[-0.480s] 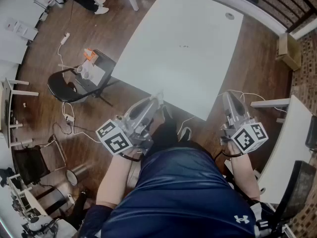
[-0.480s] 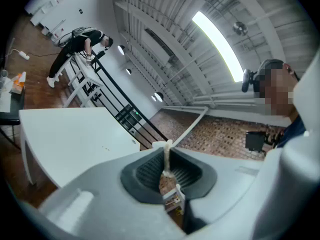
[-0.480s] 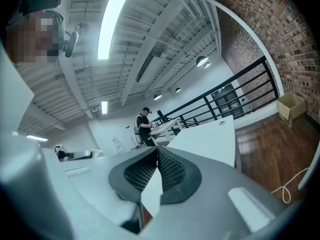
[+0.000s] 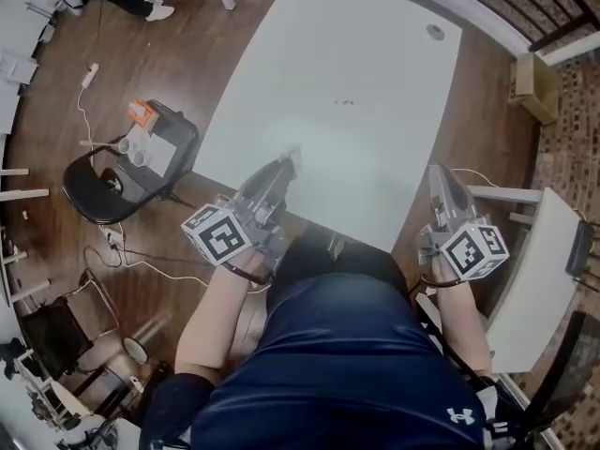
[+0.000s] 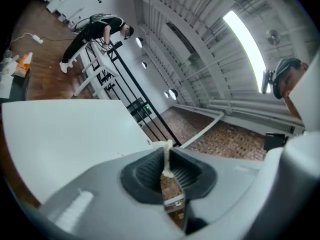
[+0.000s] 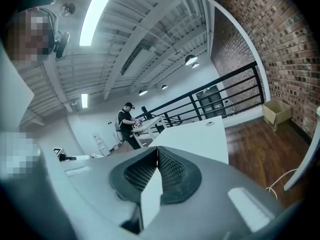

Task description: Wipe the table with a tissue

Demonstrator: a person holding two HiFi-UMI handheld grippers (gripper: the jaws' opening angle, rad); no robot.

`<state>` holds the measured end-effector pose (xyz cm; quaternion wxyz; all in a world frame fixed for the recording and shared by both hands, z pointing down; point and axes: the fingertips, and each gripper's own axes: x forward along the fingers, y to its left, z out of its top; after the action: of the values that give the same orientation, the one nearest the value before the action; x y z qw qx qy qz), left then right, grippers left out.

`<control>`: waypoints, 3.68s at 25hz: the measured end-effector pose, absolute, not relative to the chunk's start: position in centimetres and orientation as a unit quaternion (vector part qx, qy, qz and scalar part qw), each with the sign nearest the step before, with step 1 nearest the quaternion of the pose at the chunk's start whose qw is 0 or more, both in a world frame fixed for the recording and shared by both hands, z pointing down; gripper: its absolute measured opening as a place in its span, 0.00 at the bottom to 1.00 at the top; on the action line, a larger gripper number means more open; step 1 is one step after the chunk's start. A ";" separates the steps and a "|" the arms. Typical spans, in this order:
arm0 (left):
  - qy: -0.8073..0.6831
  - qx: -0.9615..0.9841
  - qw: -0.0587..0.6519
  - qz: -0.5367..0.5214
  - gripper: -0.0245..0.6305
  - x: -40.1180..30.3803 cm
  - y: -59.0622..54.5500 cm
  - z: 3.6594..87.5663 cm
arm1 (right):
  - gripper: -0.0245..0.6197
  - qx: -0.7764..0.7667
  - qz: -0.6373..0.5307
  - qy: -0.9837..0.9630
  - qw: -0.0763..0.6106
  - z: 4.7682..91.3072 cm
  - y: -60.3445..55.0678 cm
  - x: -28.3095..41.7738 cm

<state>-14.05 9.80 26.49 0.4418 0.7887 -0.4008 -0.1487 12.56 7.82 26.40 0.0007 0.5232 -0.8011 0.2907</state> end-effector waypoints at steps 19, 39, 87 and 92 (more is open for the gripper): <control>-0.475 0.745 0.467 0.050 0.09 -11.8 -2.3 39.8 | 0.05 0.447 0.372 -0.812 0.056 39.4 -0.3 12.1; -0.449 0.749 0.467 0.139 0.09 -3.4 -6.5 43.9 | 0.05 0.441 0.412 -0.795 0.062 42.9 -2.3 13.1; -0.446 0.711 0.501 0.212 0.09 0.8 -7.1 49.6 | 0.05 0.446 0.439 -0.777 0.068 45.0 -3.1 13.9; -0.456 0.707 0.498 0.212 0.09 0.0 -7.4 49.6 | 0.05 0.447 0.439 -0.776 0.068 45.0 -3.0 13.9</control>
<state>-0.03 -7.37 49.60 0.4982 0.7067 -0.4557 0.2115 13.85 -3.03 45.00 0.0684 0.4473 -0.7763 0.4390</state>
